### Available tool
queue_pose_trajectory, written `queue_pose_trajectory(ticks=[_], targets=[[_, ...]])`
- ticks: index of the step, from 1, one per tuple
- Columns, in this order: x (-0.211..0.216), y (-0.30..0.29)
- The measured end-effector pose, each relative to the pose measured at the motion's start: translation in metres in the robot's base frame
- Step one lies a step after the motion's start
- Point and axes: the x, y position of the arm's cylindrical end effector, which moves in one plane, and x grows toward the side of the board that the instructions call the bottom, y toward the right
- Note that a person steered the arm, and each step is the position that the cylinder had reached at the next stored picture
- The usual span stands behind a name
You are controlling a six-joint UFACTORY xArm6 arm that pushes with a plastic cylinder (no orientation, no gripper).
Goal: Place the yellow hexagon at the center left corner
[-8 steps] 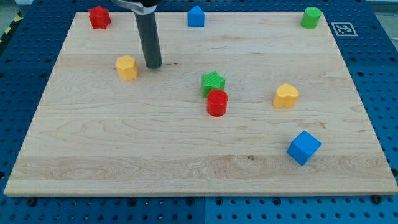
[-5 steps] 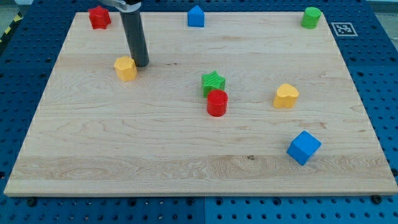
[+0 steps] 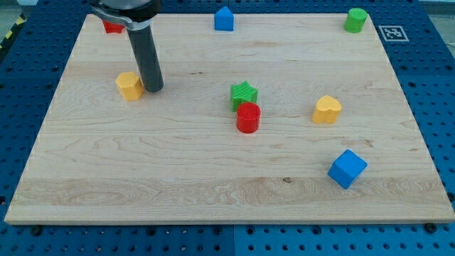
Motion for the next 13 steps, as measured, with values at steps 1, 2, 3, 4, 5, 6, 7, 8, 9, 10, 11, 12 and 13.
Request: queue_pose_trajectory(ticks=[1,2,3,4,5,6,7,8,9,10,11,12,13], targets=[[0.000,-0.009],[0.000,-0.024],[0.000,-0.039],[0.000,-0.048],[0.000,-0.048],[0.000,-0.048],[-0.001,-0.048],[-0.001,-0.048],[-0.001,-0.035],[0.008,-0.020],[0.014,-0.018],[0.014,-0.030],[0.014,-0.046]])
